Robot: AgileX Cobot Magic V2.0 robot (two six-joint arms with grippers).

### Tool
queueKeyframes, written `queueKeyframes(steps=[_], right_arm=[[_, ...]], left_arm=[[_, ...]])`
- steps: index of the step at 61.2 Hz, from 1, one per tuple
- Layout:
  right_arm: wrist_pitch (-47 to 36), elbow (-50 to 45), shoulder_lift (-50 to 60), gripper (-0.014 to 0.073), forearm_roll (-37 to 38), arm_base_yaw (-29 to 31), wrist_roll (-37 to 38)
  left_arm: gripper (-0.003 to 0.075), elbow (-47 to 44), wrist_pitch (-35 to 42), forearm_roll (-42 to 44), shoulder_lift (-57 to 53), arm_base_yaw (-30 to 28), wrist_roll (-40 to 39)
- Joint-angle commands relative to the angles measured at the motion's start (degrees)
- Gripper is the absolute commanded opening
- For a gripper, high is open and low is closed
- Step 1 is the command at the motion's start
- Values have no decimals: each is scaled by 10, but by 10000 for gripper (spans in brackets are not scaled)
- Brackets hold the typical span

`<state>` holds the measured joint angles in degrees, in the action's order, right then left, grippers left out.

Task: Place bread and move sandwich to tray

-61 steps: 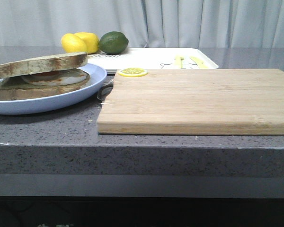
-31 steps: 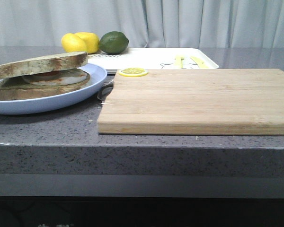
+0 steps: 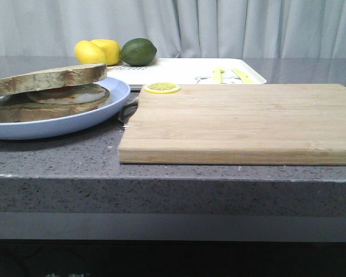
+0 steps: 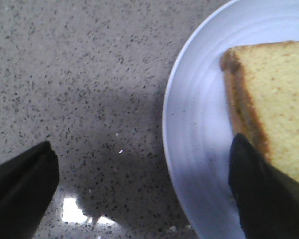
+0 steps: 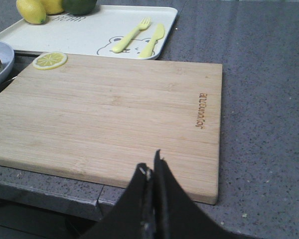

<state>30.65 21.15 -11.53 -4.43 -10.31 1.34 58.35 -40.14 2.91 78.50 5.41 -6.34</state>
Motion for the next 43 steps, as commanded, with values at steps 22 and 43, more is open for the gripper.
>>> queueKeyframes(steps=[22,43], right_arm=[[-49,11,-6,-62,2,3,0],[-49,11,-6,-62,2,3,0]], left_arm=[[670,20,15,-16,55,1,-11],[216,20,10,-19,56,1,-11]])
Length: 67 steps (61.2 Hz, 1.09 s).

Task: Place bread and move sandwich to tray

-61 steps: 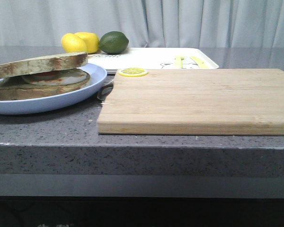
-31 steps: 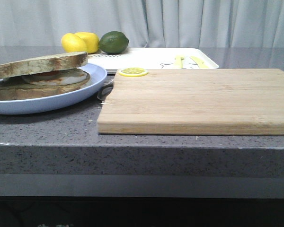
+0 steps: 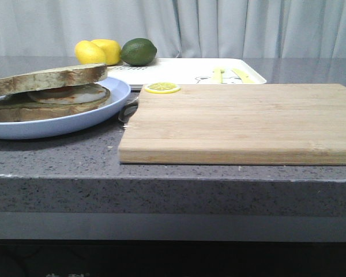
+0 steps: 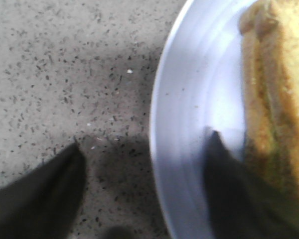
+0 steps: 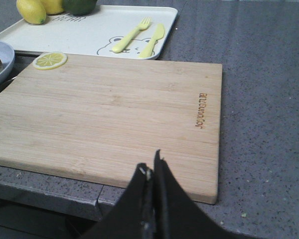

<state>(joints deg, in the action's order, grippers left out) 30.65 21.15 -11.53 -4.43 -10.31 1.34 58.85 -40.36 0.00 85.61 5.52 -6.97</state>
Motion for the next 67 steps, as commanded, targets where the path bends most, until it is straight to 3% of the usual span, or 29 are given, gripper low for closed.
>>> queueKeyframes(steps=[1,7,22,33,46,67], right_arm=[[-49,11,-6,-62,2,3,0],[-49,11,-6,-62,2,3,0],[-49,10,-6,-62,2,3,0],[-49,10,-6,-62,2,3,0],[-48,10,-6,-62,2,3,0],[-50,10,-6,-62,1,3,0]], left_arm=[[182,15,13,10,-15,0,-4],[-24,15,14,8,-15,0,-4],[-20,15,24,-63,-37,-28,21],[-20,30,15,-236,-70,-78,141],[-20,86,-72,-419,-68,-141,249],[-20,222,-146,-459,20,-118,247]])
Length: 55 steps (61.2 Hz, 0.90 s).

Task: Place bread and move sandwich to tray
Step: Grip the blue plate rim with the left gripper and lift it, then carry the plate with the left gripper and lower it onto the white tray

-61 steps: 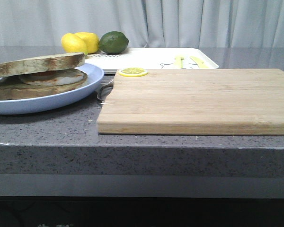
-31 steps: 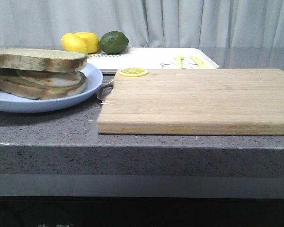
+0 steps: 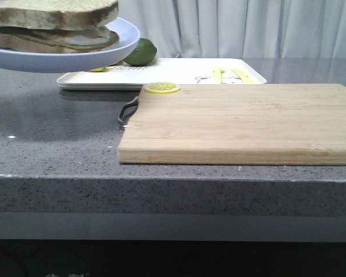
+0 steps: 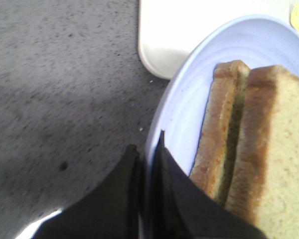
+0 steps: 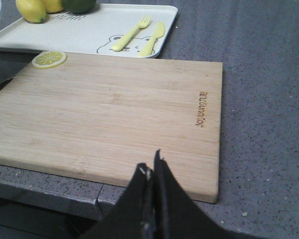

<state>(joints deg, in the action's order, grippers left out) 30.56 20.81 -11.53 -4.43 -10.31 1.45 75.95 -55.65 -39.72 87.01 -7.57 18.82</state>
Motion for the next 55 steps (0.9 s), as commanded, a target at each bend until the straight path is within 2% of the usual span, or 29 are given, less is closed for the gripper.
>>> queueKeyframes(steps=[1,15,21,32,42,50,55], right_arm=[[-50,13,-6,-62,1,3,-1],[-50,13,-6,-62,1,3,-1],[-50,13,-6,-62,1,3,-1],[-50,13,-6,-62,1,3,-1],[-50,13,-6,-62,1,3,-1],[-50,13,-6,-62,1,3,-1],[-50,13,-6,-62,1,3,-1]], left_arm=[[-20,58,7,-62,12,18,-14],[-20,221,2,-52,139,67,-67],[-20,311,-25,-43,207,84,-90],[-20,523,-86,-35,342,107,-148],[-20,709,-132,17,455,122,-211],[-20,808,-163,25,520,124,-235],[-20,832,-164,22,544,124,-235]])
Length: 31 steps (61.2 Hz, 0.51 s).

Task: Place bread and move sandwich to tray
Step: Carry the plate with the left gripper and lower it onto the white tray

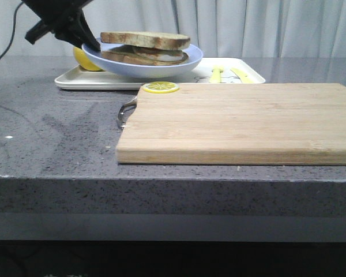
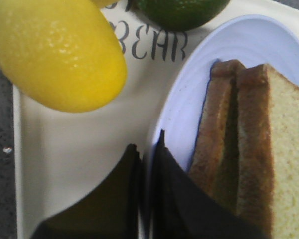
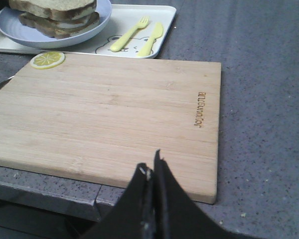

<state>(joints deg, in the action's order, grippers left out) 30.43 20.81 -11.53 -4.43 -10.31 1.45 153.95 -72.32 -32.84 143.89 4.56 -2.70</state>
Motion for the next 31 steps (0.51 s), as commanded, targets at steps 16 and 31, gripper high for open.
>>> queueKeyframes(steps=[16,31], right_arm=[[-47,13,-6,-62,1,3,-1],[-47,13,-6,-62,1,3,-1]], left_arm=[[-20,56,7,-66,11,3,-18],[5,56,13,-76,31,8,-14]])
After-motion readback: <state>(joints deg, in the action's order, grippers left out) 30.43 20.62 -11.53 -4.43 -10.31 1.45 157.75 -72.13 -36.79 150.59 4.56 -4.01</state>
